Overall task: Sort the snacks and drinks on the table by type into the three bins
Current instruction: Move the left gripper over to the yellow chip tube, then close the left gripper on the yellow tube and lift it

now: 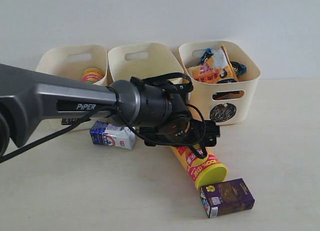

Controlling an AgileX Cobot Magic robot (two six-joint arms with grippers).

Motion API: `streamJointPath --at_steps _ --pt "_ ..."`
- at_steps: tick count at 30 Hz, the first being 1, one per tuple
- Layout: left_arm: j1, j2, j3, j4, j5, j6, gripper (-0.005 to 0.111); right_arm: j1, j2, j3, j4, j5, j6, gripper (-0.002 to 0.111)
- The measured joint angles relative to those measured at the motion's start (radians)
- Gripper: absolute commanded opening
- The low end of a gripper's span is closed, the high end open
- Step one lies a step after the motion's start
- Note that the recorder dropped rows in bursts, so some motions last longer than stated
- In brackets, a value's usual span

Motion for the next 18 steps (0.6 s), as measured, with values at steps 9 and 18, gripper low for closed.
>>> streamJointPath --at_steps 9,18 --pt "0.000 0.027 -0.002 0.000 -0.006 -0.011 0.078 0.000 0.000 0.000 0.000 0.000 0.000 0.000" --pt "-0.001 0.023 -0.010 -0.006 0.026 -0.022 0.033 0.000 0.000 0.000 0.000 0.000 0.000 0.000"
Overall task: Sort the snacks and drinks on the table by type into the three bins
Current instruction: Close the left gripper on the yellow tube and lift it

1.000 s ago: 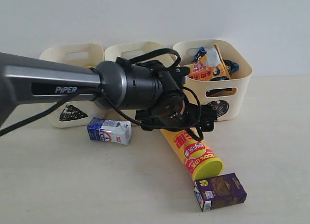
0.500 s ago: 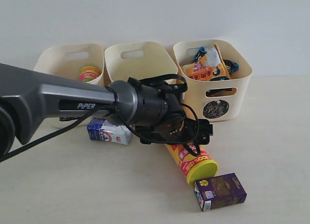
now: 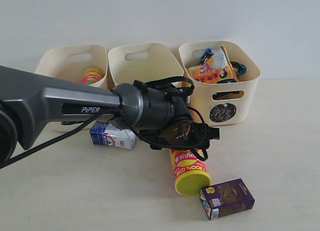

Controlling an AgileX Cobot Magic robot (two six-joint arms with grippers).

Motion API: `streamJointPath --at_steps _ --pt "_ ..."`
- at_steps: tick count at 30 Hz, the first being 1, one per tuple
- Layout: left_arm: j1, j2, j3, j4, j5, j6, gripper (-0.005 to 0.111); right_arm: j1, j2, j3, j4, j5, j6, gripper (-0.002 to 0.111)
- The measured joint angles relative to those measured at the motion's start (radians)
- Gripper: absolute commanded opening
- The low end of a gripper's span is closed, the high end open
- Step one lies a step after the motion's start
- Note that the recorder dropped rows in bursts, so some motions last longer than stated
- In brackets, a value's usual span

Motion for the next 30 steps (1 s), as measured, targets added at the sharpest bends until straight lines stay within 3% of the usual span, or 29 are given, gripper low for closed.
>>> streamJointPath --at_steps 5,18,30 --pt "-0.002 -0.004 0.000 0.002 0.020 0.005 0.005 0.000 0.000 0.000 0.000 0.000 0.000 0.000" --pt "-0.006 -0.073 0.004 -0.006 0.108 0.209 0.004 0.000 0.000 0.000 0.000 0.000 0.000 0.000" --pt "-0.008 -0.189 0.102 -0.222 0.114 0.568 0.004 0.000 0.000 0.000 0.000 0.000 0.000 0.000"
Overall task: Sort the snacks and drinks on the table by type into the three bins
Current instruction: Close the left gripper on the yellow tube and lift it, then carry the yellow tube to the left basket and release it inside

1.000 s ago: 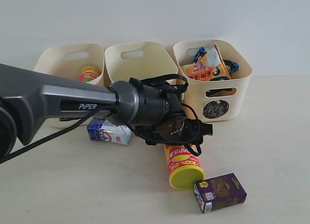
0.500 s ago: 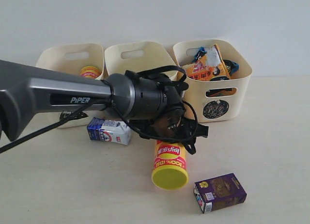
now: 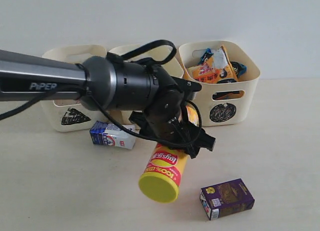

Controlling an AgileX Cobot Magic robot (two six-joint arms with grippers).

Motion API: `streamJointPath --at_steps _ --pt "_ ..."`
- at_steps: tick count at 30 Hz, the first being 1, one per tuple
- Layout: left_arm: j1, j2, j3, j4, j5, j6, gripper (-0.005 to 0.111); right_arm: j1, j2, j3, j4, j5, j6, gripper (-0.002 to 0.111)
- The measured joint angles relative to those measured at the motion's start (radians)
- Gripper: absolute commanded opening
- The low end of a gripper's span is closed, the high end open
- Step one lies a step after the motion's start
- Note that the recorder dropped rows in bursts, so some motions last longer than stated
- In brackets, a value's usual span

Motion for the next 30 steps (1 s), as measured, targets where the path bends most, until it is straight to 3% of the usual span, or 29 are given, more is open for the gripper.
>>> streamJointPath --at_steps 10,18,22,30 --pt "0.000 -0.219 0.146 -0.049 0.004 0.184 0.004 0.000 0.000 0.000 0.000 0.000 0.000 0.000" --pt "0.017 -0.407 0.191 -0.094 -0.043 0.271 0.004 0.000 0.000 0.000 0.000 0.000 0.000 0.000" --pt "0.090 -0.477 0.191 -0.096 -0.072 0.276 0.004 0.000 0.000 0.000 0.000 0.000 0.000 0.000" --pt "0.299 -0.536 0.191 -0.096 -0.116 0.276 0.004 0.000 0.000 0.000 0.000 0.000 0.000 0.000"
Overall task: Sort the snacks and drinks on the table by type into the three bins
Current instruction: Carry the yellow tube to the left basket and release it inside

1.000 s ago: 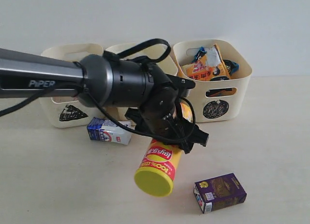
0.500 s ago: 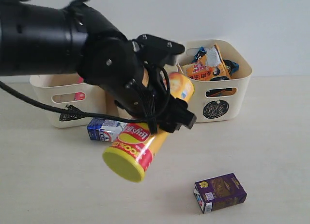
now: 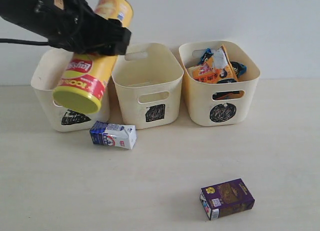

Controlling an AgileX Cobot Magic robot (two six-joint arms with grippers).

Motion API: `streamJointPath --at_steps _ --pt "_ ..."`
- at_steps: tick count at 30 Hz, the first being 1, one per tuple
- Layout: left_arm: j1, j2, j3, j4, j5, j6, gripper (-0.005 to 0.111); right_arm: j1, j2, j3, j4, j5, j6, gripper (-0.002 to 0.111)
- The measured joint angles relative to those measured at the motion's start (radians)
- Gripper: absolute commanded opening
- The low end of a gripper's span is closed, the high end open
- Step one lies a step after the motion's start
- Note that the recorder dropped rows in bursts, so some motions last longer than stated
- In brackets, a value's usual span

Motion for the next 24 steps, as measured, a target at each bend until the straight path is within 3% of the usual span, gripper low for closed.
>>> streamJointPath --at_steps 6,12,18,24 --pt "0.135 -0.004 0.000 0.000 -0.127 0.000 0.004 0.000 0.000 0.000 0.000 0.000 0.000 0.000" --pt "0.257 0.035 0.000 0.000 -0.337 0.000 0.004 0.000 0.000 0.000 0.000 0.000 0.000 0.000" --pt "0.337 0.129 -0.040 0.000 -0.432 0.000 0.004 0.000 0.000 0.000 0.000 0.000 0.000 0.000" --pt "0.365 0.257 -0.149 0.000 -0.437 0.025 0.004 0.000 0.000 0.000 0.000 0.000 0.000 0.000"
